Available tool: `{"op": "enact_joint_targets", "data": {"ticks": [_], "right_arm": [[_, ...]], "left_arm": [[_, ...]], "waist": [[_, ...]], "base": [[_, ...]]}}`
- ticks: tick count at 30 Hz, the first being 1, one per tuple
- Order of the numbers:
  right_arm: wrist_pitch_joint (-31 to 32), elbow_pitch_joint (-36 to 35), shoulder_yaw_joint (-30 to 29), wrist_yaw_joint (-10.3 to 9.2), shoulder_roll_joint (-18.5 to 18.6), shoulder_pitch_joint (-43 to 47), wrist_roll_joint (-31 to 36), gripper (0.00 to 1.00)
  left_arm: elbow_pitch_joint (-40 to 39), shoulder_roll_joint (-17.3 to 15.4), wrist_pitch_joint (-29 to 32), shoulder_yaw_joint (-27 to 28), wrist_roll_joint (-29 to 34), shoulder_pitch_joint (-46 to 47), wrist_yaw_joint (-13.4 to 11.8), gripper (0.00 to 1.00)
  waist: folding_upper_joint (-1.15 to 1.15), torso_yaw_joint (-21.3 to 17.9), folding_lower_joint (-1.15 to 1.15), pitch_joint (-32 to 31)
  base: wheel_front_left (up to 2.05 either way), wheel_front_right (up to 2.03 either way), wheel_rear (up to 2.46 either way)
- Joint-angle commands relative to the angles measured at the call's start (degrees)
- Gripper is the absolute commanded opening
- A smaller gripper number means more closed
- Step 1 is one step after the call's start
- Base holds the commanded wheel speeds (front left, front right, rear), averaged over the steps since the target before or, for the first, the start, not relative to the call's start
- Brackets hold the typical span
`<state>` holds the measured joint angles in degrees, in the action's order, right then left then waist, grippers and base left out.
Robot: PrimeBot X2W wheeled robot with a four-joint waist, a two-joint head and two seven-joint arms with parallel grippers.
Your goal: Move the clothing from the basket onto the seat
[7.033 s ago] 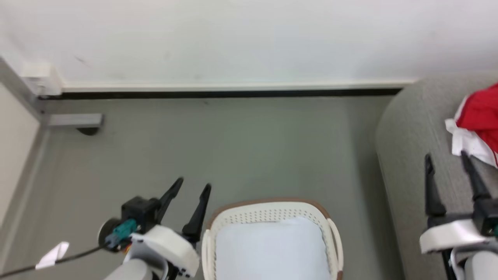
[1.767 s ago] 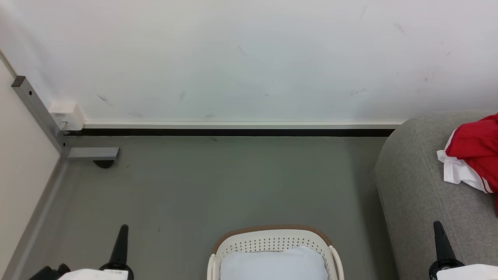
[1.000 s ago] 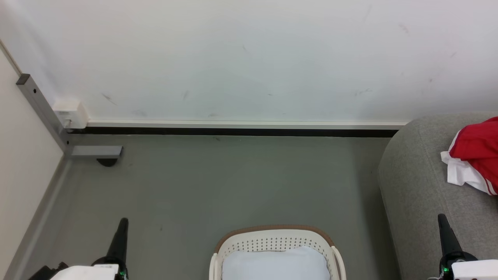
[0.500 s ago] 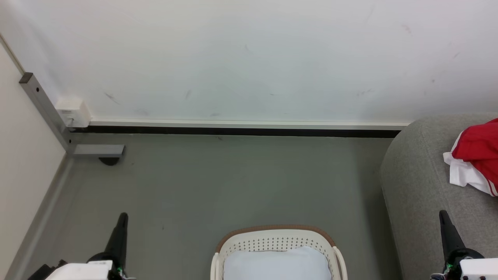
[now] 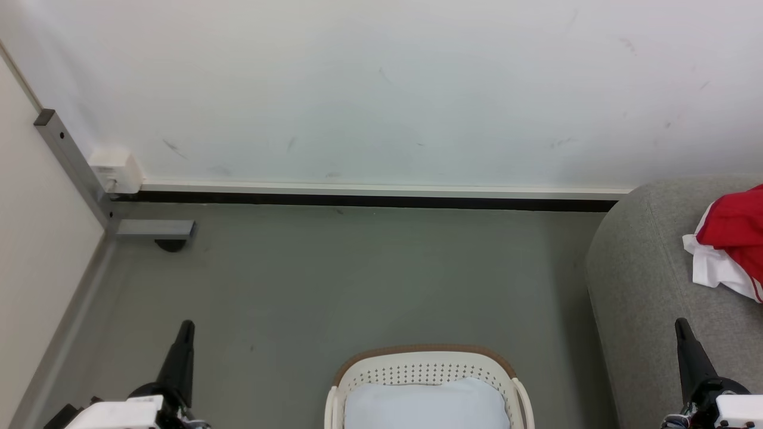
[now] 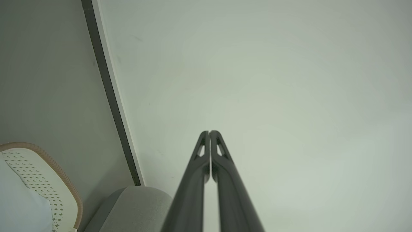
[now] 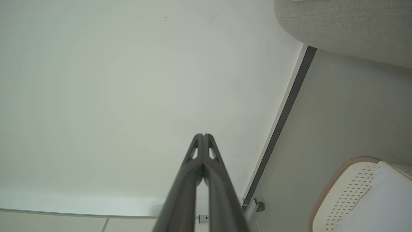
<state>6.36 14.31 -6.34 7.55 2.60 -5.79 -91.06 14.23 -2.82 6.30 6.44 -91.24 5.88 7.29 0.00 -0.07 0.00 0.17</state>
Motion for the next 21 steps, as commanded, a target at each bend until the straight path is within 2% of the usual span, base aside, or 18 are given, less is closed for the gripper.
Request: {"op": "enact_joint_targets", "data": {"ticks": [1,21], "right_arm": [[0.24,-0.51,-0.35,-0.12,0.51,-0.75,-1.37,0.0],[0.39,-0.49,-0.33,-0.12,0.5,-0.74,-1.38,0.0]], "left_arm": [[-0.3,-0.11,0.4,0.21,-1.28,0.62,0.36,0.0],[-0.31,-0.11,0.47,0.2,-1.52,0.59,0.32,0.0]], "waist": [[0.0,0.04,0.0,0.0],[0.0,0.07,0.0,0.0]], "base": [[0.0,0.0,0.0],[0.0,0.0,0.0]]}}
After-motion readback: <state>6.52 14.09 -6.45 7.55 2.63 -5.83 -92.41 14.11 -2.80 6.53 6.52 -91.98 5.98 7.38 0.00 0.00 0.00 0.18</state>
